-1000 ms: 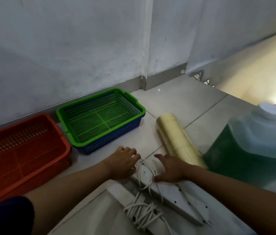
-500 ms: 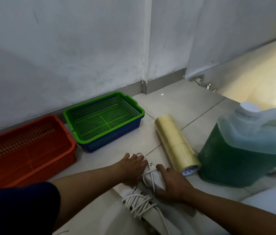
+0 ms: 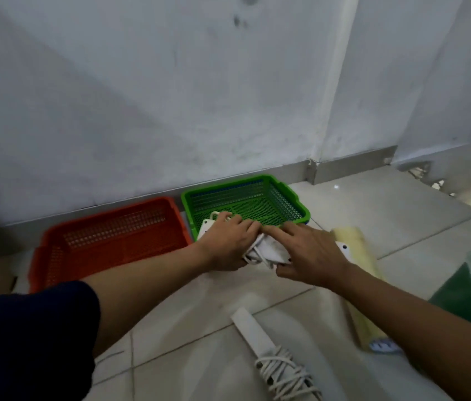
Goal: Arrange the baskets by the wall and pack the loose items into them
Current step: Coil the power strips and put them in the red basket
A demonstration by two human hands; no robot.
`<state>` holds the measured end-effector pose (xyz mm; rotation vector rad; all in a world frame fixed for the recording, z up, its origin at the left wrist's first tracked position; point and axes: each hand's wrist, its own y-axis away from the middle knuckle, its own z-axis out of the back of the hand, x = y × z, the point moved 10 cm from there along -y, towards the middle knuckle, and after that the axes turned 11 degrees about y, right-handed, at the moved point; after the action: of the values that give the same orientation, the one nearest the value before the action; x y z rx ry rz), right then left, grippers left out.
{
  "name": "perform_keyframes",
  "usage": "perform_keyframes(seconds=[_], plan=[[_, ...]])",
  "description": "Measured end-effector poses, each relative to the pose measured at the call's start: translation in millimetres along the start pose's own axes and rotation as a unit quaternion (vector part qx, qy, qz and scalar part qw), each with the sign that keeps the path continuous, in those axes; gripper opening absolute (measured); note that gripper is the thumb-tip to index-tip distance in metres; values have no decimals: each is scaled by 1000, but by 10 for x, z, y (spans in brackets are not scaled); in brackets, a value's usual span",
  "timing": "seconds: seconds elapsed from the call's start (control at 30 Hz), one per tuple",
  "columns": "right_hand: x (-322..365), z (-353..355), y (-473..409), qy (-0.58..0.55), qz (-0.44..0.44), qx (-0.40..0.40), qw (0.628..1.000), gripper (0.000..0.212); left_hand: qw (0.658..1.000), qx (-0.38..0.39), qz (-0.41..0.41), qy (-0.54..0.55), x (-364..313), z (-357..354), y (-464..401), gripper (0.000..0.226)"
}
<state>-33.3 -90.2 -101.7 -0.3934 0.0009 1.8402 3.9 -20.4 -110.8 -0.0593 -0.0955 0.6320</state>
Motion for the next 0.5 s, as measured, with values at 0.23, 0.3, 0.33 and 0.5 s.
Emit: perform_keyframes(seconds=[0.23, 0.3, 0.33, 0.5], plan=[[968, 313, -920, -15, 9, -149, 989, 69, 984, -75, 162, -5, 1377, 138, 1020, 70], [1260, 290, -1121, -29, 8, -160, 987, 55, 971, -84, 225, 16, 1735, 52, 1416, 75], [1405, 243, -1203, -34, 11, -162, 986, 49, 964, -77, 254, 17, 1893, -4, 1595, 75], [1956, -173, -1457, -107, 46, -67, 991, 52, 937, -21, 347, 35, 2383, -388, 2126, 67]])
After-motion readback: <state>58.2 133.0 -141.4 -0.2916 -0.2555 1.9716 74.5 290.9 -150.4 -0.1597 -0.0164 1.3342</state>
